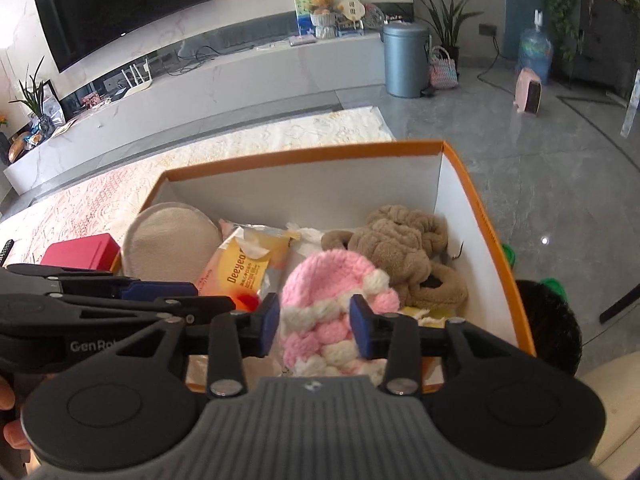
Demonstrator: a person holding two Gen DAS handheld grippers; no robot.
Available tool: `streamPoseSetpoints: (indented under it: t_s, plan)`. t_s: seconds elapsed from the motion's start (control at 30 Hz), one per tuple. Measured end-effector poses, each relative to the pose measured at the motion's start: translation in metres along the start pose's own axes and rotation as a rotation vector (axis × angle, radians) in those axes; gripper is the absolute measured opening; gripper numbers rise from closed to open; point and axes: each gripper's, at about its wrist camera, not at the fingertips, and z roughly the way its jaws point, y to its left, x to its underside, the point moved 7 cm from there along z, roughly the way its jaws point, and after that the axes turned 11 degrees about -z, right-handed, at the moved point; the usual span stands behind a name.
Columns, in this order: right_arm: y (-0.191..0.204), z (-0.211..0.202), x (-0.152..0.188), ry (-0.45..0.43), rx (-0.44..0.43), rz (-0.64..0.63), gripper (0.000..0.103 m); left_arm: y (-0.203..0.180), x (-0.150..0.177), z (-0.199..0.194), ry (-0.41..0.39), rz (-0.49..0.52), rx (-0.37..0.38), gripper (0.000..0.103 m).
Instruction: Organize soft objects
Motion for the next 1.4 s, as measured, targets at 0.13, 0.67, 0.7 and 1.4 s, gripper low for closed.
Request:
streamPoseSetpoints:
  t_s: [0.13, 0.67, 0.7, 1.4]
  plan:
    - [-0.001, -0.015, -0.005, -0.024, 0.029, 0.005, 0.052, -0.005, -0.003, -0.021, -0.044, 0.004, 0.011, 0.051]
    - [0.034, -0.136, -0.033, -0.261, 0.118, -0.060, 0.092, -0.043, 0.000, -0.164, -0.543, 0.163, -0.046, 0.052]
    - [0.039, -0.145, -0.033, -0.279, 0.122, -0.068, 0.094, -0.044, 0.002, -0.172, -0.568, 0.158, -0.044, 0.052]
    - [0.127, -0.182, 0.047, -0.455, 0.185, -0.021, 0.100, 0.003, 0.093, -0.234, -0.838, 0.135, -0.310, 0.098]
